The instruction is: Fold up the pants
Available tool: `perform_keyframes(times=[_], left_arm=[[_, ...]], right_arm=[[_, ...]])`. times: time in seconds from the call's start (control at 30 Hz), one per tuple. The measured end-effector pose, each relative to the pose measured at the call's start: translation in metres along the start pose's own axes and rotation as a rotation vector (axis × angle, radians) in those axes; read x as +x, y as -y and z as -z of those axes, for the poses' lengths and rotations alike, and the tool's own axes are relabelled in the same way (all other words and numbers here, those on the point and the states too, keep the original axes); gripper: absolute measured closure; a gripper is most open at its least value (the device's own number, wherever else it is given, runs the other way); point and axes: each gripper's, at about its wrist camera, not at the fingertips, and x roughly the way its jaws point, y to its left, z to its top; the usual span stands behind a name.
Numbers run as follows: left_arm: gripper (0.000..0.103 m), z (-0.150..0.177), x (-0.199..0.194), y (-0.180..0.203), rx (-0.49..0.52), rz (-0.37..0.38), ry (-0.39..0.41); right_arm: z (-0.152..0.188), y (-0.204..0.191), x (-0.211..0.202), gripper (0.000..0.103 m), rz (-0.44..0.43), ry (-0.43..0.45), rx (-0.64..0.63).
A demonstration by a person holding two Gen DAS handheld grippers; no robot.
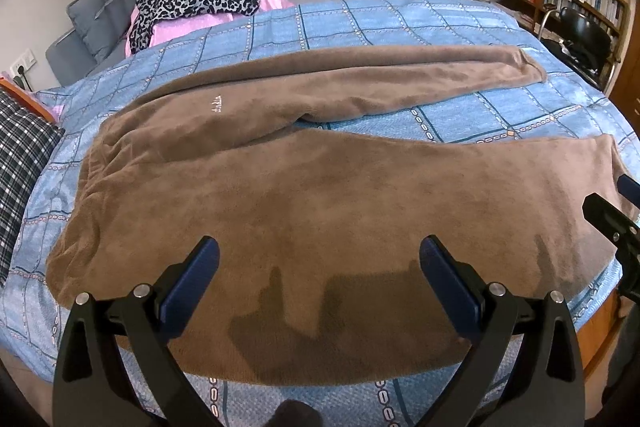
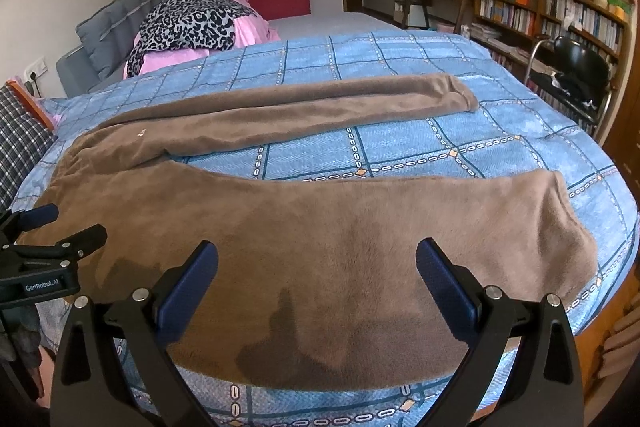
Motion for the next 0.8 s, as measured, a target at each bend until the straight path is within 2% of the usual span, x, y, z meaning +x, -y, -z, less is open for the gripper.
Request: perform_keyframes(times=[0.43, 0.8], left_arm=[[0.002, -0.003, 0.002, -0.001, -0.002, 0.001, -0.005], [0.002, -0.024, 0.009, -0.005, -0.003, -0.031, 0.026]], right_arm=[[-0.003, 0.000, 0.003, 0.005, 0.003, -0.003, 0.002], [-0.025, 0.022, 0.011, 0.005, 0.065, 0.042, 0.025]])
